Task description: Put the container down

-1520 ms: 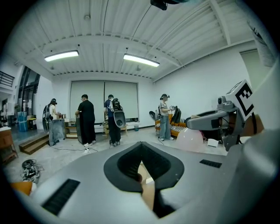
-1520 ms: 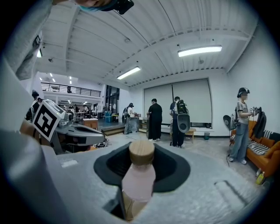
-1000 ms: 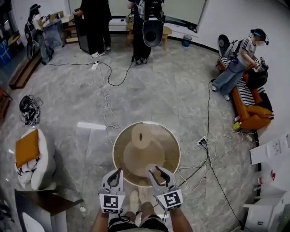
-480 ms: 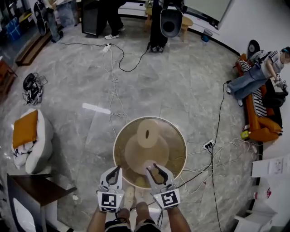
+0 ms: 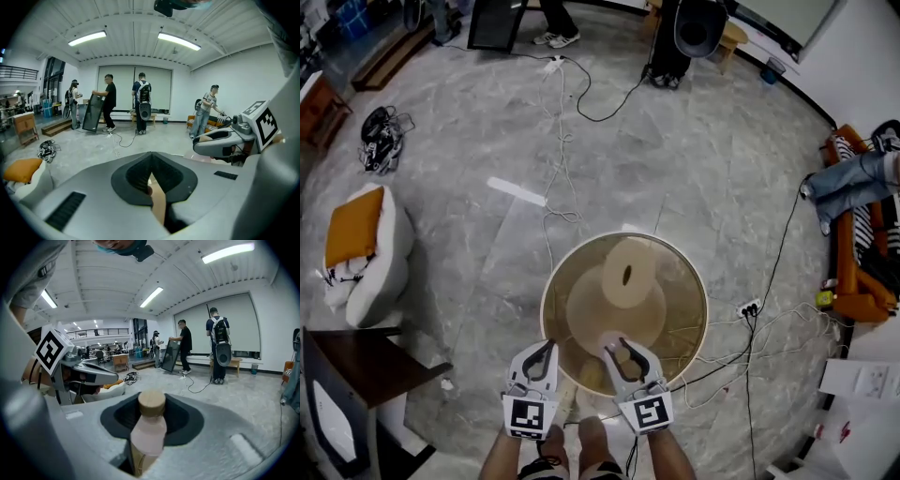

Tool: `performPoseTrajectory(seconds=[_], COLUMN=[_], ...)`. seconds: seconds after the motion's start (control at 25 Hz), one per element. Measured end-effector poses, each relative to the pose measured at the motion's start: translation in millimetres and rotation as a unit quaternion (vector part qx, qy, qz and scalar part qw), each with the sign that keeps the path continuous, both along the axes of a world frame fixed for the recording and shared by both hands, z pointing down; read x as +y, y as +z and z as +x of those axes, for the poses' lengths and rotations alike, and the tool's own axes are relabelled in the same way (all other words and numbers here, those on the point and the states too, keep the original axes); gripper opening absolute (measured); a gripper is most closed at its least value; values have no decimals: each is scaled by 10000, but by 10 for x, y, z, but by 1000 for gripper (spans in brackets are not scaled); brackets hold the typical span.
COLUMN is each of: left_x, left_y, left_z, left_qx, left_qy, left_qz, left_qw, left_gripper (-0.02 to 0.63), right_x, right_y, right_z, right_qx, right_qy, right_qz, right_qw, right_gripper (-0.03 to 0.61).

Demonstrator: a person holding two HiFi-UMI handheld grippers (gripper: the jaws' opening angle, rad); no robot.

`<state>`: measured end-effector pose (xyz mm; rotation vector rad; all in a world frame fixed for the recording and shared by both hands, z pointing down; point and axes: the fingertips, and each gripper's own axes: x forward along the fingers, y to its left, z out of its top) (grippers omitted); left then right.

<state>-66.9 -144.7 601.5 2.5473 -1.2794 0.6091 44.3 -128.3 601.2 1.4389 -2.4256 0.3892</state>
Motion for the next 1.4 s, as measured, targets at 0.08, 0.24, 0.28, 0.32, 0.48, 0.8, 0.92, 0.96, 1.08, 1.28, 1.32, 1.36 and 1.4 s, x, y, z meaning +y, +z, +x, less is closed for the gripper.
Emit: performPoseTrajectory(seconds=[0.08, 0.24, 0.28, 0.32, 0.48, 0.8, 0.92, 0.96, 1.08, 1.28, 1.32, 1.36, 1.4], left_x=[-31, -86, -101, -118, -148, -135, -137, -131, -101, -59, -51, -39, -26], left_y=[168, 510, 581, 646, 919, 1563, 1778, 1853, 2085, 2375, 2417, 2459, 2500], left_z=[-22, -34, -36, -39, -70, -112, -135, -146, -198, -221, -221, -220, -216], left_qx=[-7, 11, 80, 172, 268, 304, 305, 306, 265, 251, 257, 264, 267], left_qy=[-69, -178, -284, -421, -621, -670, -645, -648, -636, -572, -562, -559, -558], left_qz=[-44, -141, -239, -362, -522, -708, -735, -763, -862, -935, -946, -964, -987], left_qw=[10000, 9997, 9993, 9983, 9963, 9948, 9947, 9945, 9939, 9937, 9936, 9934, 9932], left_gripper=[17, 17, 18, 18, 18, 17, 18, 18, 18, 18, 18, 18, 17], right_x=[-50, -178, -207, -236, -309, -358, -361, -358, -347, -348, -345, -341, -335], right_y=[208, 588, 677, 763, 1051, 1695, 1916, 1988, 2197, 2493, 2539, 2583, 2627], right_z=[-15, -34, -44, -55, -93, -146, -164, -164, -174, -184, -189, -190, -188], right_qx=[31, 95, 122, 137, 99, 146, 240, 262, 289, 323, 342, 360, 371], right_qy=[-85, -239, -286, -330, -420, -504, -524, -525, -491, -445, -453, -455, -447], right_qz=[-101, -153, -160, -171, -192, -292, -323, -342, -385, -411, -401, -395, -399], right_qw=[9999, 9996, 9994, 9992, 9989, 9982, 9978, 9977, 9976, 9976, 9976, 9975, 9975], right_gripper=[129, 129, 129, 129, 129, 130, 130, 130, 130, 130, 130, 130, 130])
